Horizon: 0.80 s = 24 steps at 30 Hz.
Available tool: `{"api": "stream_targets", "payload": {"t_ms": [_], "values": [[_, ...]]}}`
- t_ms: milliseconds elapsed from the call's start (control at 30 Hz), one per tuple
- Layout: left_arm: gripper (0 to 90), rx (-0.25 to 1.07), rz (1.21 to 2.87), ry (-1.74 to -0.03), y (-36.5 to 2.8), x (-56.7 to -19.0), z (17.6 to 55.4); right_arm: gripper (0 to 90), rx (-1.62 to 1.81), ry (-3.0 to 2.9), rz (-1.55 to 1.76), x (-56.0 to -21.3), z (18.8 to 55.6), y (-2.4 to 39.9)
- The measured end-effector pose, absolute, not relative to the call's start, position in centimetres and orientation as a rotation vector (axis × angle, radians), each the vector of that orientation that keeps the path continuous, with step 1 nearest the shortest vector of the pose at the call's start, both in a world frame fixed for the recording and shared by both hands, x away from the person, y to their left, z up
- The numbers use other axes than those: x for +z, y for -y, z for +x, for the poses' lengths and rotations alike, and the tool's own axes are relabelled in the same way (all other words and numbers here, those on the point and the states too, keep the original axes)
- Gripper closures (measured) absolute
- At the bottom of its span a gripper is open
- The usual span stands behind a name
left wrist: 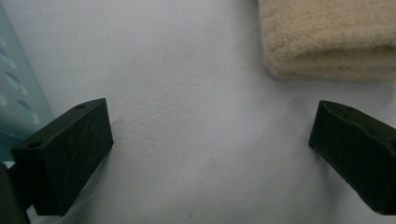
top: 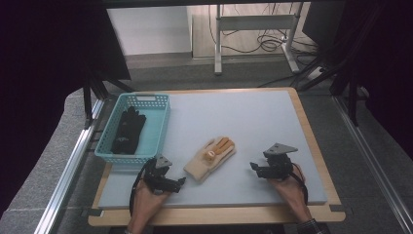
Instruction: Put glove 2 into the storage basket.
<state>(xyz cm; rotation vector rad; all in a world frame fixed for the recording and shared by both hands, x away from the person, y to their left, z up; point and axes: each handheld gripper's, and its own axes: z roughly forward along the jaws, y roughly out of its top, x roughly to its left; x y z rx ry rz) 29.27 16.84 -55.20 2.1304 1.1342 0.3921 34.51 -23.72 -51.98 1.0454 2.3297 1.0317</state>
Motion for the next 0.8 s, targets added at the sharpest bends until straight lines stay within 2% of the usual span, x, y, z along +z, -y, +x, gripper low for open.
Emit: {"api": "stream_targets", "payload": {"t_ms": [67, 333, 633, 800], "values": [[0.0, 0.391, 2.13, -1.134, -16.8, -55.2, 29.3, 20.4, 1.025, -2.322, 1.075, -52.1, 34.9, 24.9], [0.0, 0.389, 2.129, -1.135, -16.8, -55.2, 29.3, 8.8, 0.968, -2.351, 1.098, -53.1, 35.5, 25.4], [0.1, 0.383, 2.125, -1.138, -16.9, -55.2, 29.3, 7.4, 0.953, -2.353, 1.095, -53.2, 35.5, 25.2], [3.2, 0.379, 2.13, -1.122, -17.2, -55.0, 29.3, 7.4, 0.954, -2.352, 1.094, -53.2, 35.4, 25.2]]}}
